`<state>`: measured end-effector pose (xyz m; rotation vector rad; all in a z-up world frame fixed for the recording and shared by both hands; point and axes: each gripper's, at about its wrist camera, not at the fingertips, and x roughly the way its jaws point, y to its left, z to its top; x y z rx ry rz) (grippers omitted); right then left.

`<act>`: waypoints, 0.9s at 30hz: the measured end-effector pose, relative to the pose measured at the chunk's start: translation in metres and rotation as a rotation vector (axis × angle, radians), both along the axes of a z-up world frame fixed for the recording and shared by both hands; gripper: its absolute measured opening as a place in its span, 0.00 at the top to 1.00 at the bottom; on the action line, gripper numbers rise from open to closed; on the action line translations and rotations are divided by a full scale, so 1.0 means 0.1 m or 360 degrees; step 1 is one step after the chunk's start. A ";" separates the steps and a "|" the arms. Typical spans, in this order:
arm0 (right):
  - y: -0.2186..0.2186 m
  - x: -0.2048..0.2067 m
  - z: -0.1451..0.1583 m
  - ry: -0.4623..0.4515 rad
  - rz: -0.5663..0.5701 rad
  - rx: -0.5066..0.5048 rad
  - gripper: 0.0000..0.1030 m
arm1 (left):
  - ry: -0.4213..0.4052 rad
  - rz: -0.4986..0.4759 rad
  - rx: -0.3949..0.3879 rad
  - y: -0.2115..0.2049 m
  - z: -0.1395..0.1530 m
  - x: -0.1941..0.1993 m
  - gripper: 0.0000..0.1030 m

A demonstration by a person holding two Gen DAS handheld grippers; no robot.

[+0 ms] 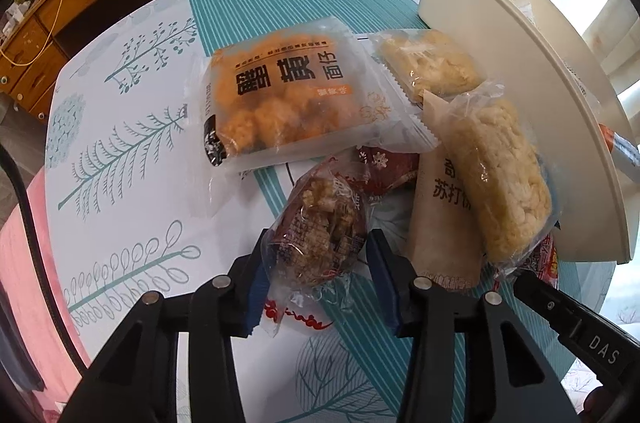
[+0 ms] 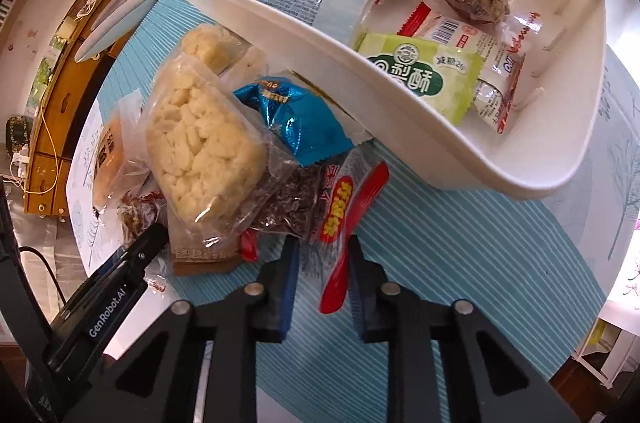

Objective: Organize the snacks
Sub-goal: 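Grasp the clear nut bag with the left tool while the right tool grasps the red-yellow chocolate packet, then lift the nut bag with the left tool while the right tool carries the chocolate packet over the tray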

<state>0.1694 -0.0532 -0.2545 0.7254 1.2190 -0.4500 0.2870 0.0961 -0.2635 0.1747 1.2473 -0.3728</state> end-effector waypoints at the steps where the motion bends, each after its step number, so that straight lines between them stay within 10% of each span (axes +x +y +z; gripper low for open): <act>1: 0.00 0.01 0.01 0.0000 0.0004 0.0006 0.82 | 0.0008 0.0011 -0.0007 0.03 0.01 0.00 0.59; 27: 0.23 -0.50 0.13 0.0219 0.0113 0.0354 0.90 | 0.0196 0.0217 -0.0127 0.70 0.42 -1.21 0.69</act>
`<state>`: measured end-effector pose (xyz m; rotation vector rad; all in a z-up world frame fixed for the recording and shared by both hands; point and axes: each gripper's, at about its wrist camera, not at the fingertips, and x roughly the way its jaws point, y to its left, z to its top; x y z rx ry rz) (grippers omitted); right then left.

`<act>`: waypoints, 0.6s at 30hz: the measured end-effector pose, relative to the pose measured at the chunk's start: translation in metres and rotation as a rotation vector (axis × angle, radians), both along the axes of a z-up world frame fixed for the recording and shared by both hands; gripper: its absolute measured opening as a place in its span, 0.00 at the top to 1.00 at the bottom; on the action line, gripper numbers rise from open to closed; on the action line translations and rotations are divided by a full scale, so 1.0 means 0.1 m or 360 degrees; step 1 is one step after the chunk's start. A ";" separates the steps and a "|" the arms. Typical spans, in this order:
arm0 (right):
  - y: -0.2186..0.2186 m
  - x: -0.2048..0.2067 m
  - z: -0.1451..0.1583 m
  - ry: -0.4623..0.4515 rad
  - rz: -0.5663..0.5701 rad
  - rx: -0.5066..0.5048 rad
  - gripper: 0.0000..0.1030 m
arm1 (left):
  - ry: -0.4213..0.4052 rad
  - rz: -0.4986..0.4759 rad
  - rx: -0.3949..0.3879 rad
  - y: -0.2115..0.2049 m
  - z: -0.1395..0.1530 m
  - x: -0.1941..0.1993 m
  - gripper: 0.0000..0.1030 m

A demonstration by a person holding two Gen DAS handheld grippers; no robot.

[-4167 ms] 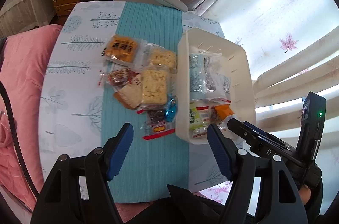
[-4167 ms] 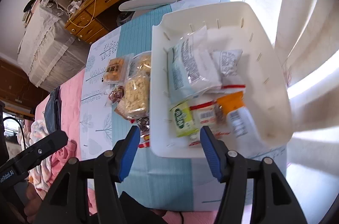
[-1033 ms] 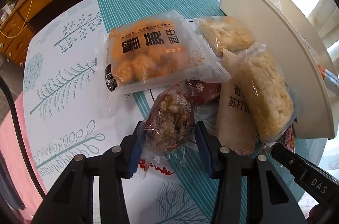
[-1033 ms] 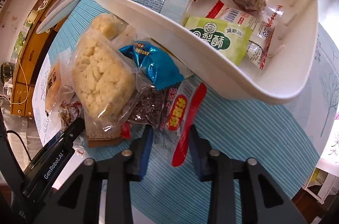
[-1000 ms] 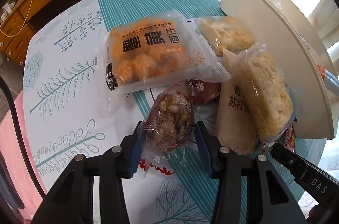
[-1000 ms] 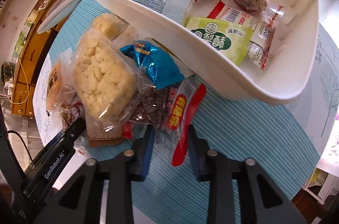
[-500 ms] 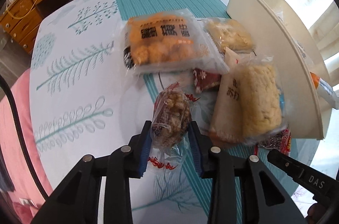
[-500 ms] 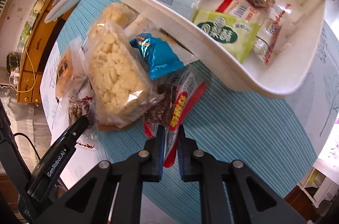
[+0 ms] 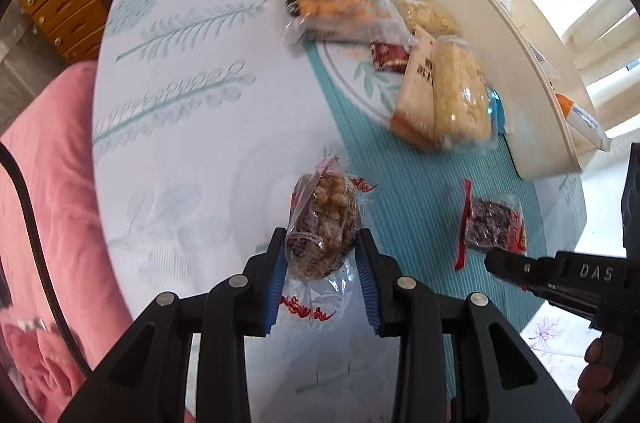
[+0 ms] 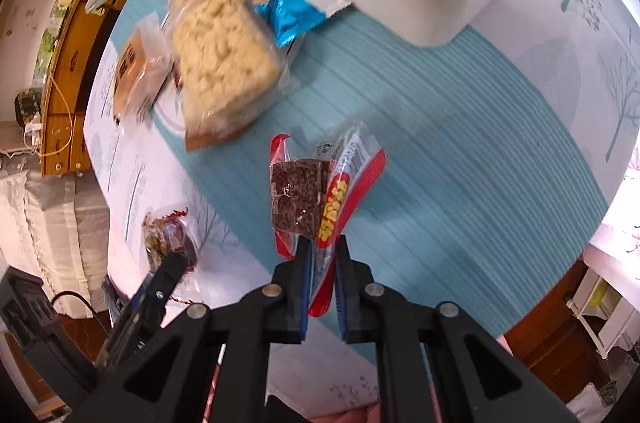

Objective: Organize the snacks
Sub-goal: 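Lift the nut bag with the left tool while the right tool carries the chocolate packet over the tray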

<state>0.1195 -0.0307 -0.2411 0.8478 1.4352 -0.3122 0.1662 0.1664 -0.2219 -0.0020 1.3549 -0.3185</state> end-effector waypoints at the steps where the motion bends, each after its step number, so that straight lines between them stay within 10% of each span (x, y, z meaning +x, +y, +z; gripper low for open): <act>1: 0.03 -0.01 0.03 -0.0011 0.0016 0.0000 0.90 | 0.0005 0.0010 -0.0011 0.04 0.02 -0.06 0.69; 18: 0.37 -0.14 0.64 -0.0386 0.0391 -0.0103 0.90 | -0.0137 0.0060 -0.0301 0.16 0.67 -0.47 0.69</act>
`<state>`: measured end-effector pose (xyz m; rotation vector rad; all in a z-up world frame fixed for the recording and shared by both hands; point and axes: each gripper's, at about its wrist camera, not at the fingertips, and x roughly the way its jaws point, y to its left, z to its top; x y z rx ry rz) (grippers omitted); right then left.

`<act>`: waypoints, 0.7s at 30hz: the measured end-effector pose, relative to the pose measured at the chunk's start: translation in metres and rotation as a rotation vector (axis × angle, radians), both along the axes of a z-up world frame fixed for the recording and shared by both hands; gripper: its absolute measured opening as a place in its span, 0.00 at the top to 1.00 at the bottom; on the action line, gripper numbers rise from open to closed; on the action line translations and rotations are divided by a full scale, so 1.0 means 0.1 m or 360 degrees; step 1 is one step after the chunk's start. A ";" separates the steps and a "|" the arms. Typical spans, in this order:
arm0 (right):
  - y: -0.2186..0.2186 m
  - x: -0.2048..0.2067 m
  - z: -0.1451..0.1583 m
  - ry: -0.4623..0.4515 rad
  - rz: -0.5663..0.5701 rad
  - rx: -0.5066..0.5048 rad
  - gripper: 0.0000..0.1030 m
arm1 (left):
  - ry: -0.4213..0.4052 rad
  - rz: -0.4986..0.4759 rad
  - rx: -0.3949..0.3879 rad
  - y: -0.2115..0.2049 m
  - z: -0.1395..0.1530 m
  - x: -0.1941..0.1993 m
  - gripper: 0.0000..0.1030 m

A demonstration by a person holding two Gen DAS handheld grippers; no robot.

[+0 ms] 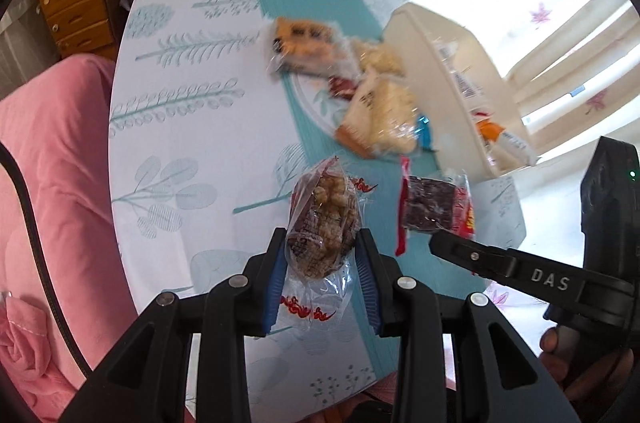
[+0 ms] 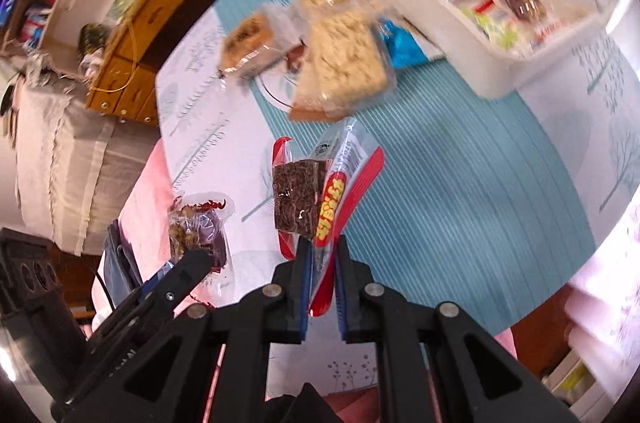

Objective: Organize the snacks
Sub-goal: 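Lift the nut bag with the left tool while the right tool carries the chocolate packet over the tray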

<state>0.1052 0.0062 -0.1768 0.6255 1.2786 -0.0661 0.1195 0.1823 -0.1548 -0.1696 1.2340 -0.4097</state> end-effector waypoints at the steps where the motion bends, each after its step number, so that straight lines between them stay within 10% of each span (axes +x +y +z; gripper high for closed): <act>1: -0.01 0.00 0.03 -0.0017 0.0011 -0.0005 0.90 | -0.0022 -0.0006 -0.0006 -0.04 0.05 0.00 0.69; 21: -0.57 0.02 0.76 -0.0435 0.0419 -0.0198 0.90 | -0.0237 0.0078 -0.0072 -0.86 0.75 -0.07 0.69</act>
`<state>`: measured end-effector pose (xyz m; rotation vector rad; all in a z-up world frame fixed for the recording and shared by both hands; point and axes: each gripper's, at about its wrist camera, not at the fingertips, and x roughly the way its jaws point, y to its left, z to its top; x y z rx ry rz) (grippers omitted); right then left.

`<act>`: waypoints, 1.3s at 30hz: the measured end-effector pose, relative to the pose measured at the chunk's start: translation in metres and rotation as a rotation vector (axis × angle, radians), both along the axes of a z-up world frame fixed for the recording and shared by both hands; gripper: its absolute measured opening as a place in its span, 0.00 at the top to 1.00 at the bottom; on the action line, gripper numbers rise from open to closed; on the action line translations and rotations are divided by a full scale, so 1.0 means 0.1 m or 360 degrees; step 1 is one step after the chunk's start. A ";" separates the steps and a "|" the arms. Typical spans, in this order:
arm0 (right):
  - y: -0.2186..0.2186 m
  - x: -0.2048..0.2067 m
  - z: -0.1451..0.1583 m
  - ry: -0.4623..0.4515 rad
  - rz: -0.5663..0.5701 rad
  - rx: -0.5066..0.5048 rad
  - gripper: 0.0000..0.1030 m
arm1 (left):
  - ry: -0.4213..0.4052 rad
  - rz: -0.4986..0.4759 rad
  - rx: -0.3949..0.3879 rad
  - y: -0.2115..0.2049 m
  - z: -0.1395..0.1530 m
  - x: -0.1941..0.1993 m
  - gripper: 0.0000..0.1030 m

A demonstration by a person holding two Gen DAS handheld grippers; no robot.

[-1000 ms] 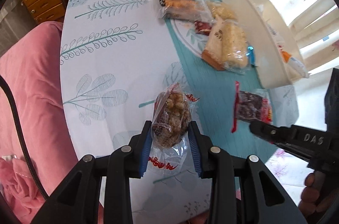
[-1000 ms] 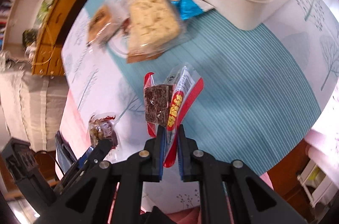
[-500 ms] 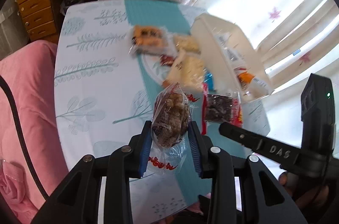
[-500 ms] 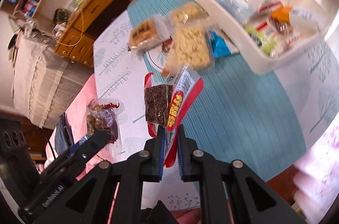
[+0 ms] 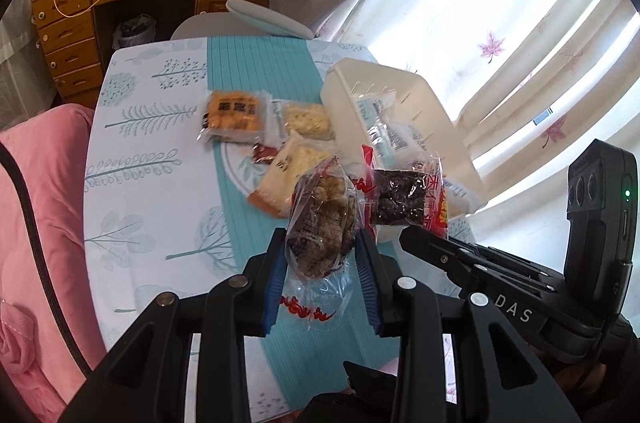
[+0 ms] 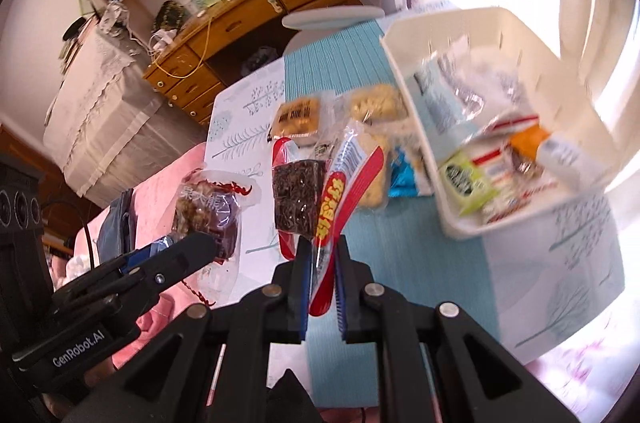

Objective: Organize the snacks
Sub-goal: 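Lift the nut bag with the left tool while the right tool carries the chocolate packet over the tray, then open the left tool to drop the nut bag into the tray while the right tool drops the chocolate packet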

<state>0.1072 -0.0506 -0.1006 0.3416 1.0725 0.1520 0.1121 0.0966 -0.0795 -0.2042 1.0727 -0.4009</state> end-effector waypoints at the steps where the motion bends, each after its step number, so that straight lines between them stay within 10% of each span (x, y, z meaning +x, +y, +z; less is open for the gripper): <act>1: -0.05 0.01 0.03 -0.0011 0.0015 -0.0010 0.90 | -0.0006 0.0010 -0.0005 -0.06 0.02 0.00 0.69; 39: -1.81 0.64 0.03 0.0087 0.0262 -0.0308 0.90 | 0.0089 0.0175 -0.0092 -2.00 -0.12 0.73 0.68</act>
